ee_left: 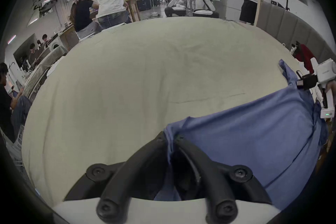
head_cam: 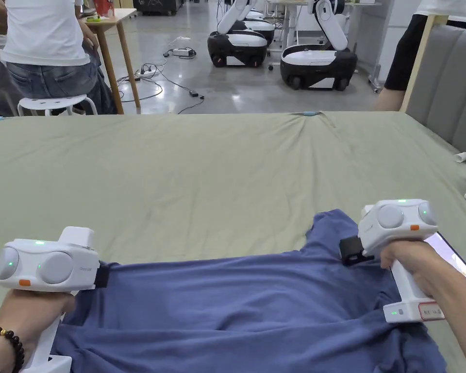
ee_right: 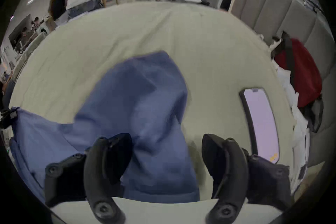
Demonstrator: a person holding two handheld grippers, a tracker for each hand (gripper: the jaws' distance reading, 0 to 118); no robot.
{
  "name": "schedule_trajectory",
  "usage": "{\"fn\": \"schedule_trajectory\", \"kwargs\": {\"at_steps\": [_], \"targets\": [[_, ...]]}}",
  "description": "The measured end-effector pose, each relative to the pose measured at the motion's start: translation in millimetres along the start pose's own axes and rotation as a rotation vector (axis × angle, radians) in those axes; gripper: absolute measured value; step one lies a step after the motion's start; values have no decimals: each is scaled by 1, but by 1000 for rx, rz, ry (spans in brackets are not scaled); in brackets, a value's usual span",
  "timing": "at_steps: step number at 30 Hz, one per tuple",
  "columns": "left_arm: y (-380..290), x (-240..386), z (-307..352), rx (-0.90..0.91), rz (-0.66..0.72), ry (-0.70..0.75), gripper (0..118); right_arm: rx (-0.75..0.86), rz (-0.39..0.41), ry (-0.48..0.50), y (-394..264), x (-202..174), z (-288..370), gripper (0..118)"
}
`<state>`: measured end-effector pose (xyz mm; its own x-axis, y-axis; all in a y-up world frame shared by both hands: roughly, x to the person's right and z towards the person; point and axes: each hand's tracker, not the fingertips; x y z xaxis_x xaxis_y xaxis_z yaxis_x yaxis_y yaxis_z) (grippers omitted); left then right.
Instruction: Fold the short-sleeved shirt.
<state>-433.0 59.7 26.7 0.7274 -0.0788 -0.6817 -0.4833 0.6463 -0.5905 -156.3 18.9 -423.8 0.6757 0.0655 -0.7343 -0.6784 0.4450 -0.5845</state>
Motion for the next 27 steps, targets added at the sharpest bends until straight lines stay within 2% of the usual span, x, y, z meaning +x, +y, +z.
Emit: {"fn": "schedule_trajectory", "kwargs": {"at_steps": [1,2,3,4,5,7,8,10,17,23,27], "targets": [[1,0,-1,-3,-4,1,1,42,-4,11,-5,0,2,78],[1,1,-2,-6,-7,4,1,61,-6,3,-5,-3,7,67],[-1,2,0,-7,-11,6,1,78,-3,-4,-5,-6,13,41],[-1,2,0,-7,-15,5,1,117,14,-10,-4,-8,18,6],[0,2,0,-7,-15,7,1,138,13,16,-5,-8,23,2],[-1,4,6,-7,-10,10,1,119,4,22,-2,-12,31,2],[-1,5,10,0,-9,14,1,114,34,22,-3,-16,36,2],[-1,6,25,33,-8,13,1,159,67,-14,-11,-21,70,2],[-21,0,101,154,-27,-8,1,327,101,37,-58,-17,171,2],[-73,-8,151,189,-36,-31,1,388,131,47,-134,0,225,2],[-119,-4,164,163,-43,-43,1,337,141,62,-192,6,226,2]]}}
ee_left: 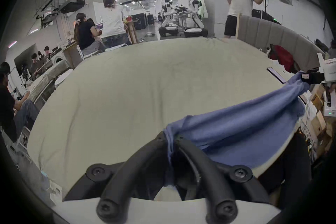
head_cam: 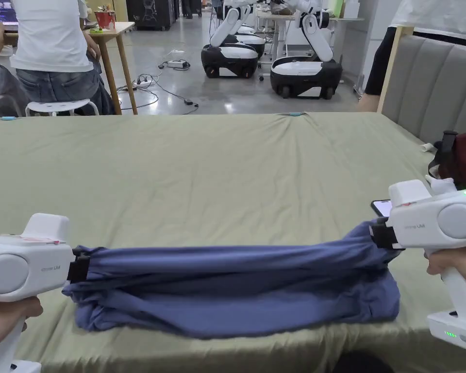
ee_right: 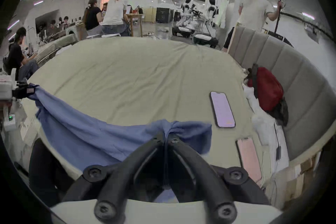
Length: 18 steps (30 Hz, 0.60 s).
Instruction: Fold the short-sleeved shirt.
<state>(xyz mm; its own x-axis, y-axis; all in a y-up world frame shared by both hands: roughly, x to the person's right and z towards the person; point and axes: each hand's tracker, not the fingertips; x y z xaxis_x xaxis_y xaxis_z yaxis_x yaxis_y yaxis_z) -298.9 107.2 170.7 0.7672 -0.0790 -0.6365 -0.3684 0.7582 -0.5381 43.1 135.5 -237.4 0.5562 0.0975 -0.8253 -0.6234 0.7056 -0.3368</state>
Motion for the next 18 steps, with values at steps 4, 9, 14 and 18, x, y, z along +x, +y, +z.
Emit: {"fn": "schedule_trajectory", "kwargs": {"at_steps": [4,9,14,18], "targets": [[-39,14,-1,-70,34,13,1,-100,10,-51,-48,-15,-16,3],[-65,25,-22,-116,111,52,1,-174,39,-114,-79,-35,-36,3],[-68,34,-31,-115,97,84,1,-182,29,-102,-80,-32,-42,3],[-63,42,-13,-108,92,101,3,-153,-9,-99,-82,-30,-39,5]]}}
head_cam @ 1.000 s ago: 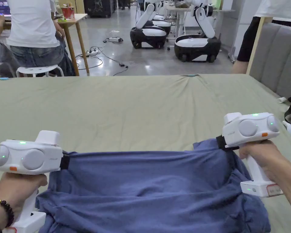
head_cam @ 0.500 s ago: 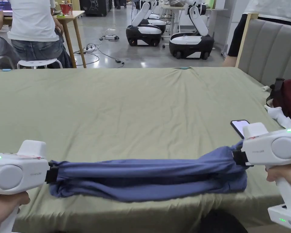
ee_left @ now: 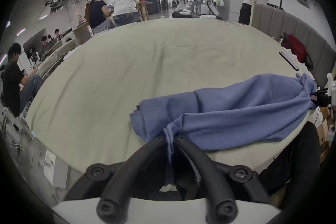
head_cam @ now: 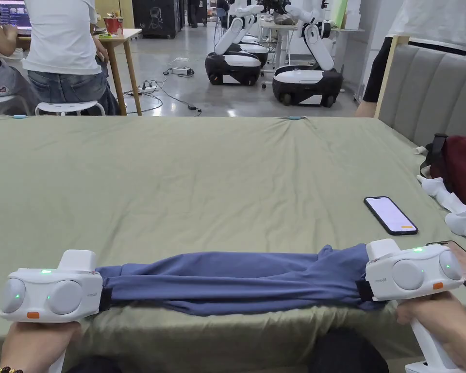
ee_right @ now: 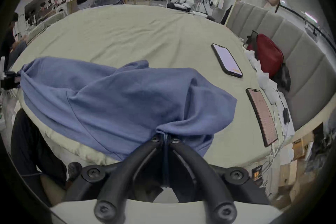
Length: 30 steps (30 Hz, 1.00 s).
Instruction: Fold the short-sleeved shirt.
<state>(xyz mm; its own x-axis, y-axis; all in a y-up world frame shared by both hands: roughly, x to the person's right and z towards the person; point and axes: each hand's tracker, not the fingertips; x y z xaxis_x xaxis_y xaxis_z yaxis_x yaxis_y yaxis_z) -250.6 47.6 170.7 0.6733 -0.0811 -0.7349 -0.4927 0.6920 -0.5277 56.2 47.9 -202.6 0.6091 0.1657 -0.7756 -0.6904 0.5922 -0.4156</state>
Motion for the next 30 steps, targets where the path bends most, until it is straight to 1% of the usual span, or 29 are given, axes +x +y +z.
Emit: {"fn": "schedule_trajectory", "kwargs": {"at_steps": [1,2,3,4,5,6,7,9,10,11,12,13,14,15,16,18,21,22,23,24,25,26,27,30], "targets": [[0,-2,5,13,9,-3,6,22,-39,16,0,1,7,11],[1,-4,10,27,21,-10,19,42,-62,28,1,1,17,30],[3,-4,16,35,32,-18,41,59,-67,40,2,0,25,56],[6,-4,21,39,39,-22,73,75,-62,48,5,-2,36,87],[10,-4,26,47,39,-23,113,112,-59,48,8,-6,45,117],[14,-5,30,83,33,-38,118,160,-56,43,12,-9,54,118],[22,-2,35,116,16,-14,111,184,-48,45,22,-12,60,116],[32,4,41,120,-22,-11,110,196,-49,18,36,-21,65,115],[36,8,42,144,-21,5,108,223,-33,8,42,-27,67,112],[38,10,43,177,-21,5,96,245,-18,4,47,-32,69,100],[38,11,44,189,-23,-3,77,247,-19,7,48,-39,63,77],[39,12,44,187,-24,-5,45,253,-23,10,51,-43,63,41],[38,13,40,186,-19,-6,0,257,-36,15,52,-46,60,0],[37,11,37,183,-3,-13,0,256,-63,22,50,-51,58,0],[38,11,35,177,14,-18,0,262,-64,35,50,-55,57,0],[34,4,31,170,26,-72,0,255,-37,51,49,-62,55,0],[32,-7,30,169,53,-74,0,260,-35,66,45,-66,49,0],[29,-16,27,180,66,-94,14,258,-38,79,45,-68,49,0],[28,-24,25,175,75,-114,56,260,-46,94,44,-68,49,0],[27,-31,22,174,85,-151,89,263,-46,101,43,-69,49,0],[24,-38,18,189,101,-202,114,263,-42,104,44,-72,49,0],[18,-49,12,196,115,-252,117,263,-36,106,44,-75,49,0],[14,-56,8,204,141,-289,112,264,-31,112,45,-77,48,0],[3,-79,-7,218,238,-398,111,262,-33,140,45,-80,45,0]]}}
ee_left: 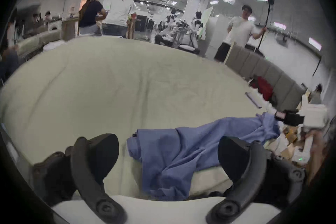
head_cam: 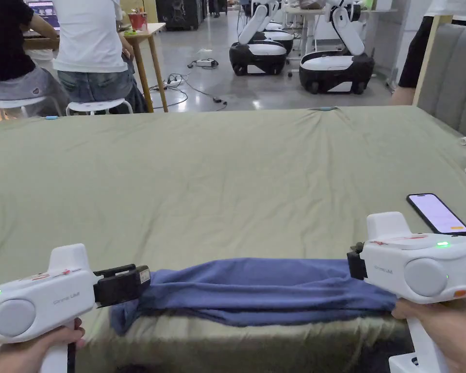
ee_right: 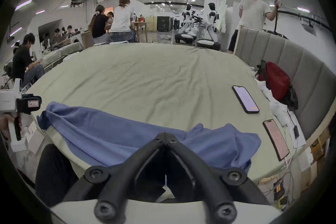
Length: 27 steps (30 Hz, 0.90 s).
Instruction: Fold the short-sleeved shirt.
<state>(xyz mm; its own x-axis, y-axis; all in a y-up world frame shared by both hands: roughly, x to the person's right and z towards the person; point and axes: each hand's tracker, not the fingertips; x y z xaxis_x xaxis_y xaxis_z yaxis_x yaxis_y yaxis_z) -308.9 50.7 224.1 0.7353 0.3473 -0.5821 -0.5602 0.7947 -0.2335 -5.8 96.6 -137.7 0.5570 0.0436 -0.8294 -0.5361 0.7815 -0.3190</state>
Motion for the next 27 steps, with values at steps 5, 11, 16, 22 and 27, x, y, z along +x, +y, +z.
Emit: {"fn": "schedule_trajectory", "kwargs": {"at_steps": [5,11,16,22,27], "targets": [[-17,-21,-21,-39,58,-78,111,-13,0,27,-2,-8,-6,0],[-30,-5,-60,-68,-27,-10,107,-36,3,44,-6,-10,-21,0],[-21,1,-59,-64,-56,-17,31,-51,-1,48,-8,-11,-20,0],[-21,11,-53,-43,-93,-42,19,-60,-10,50,-12,-13,-22,0],[-9,-10,-42,-6,-20,-65,18,-52,-5,44,-6,-17,-17,0]]}}
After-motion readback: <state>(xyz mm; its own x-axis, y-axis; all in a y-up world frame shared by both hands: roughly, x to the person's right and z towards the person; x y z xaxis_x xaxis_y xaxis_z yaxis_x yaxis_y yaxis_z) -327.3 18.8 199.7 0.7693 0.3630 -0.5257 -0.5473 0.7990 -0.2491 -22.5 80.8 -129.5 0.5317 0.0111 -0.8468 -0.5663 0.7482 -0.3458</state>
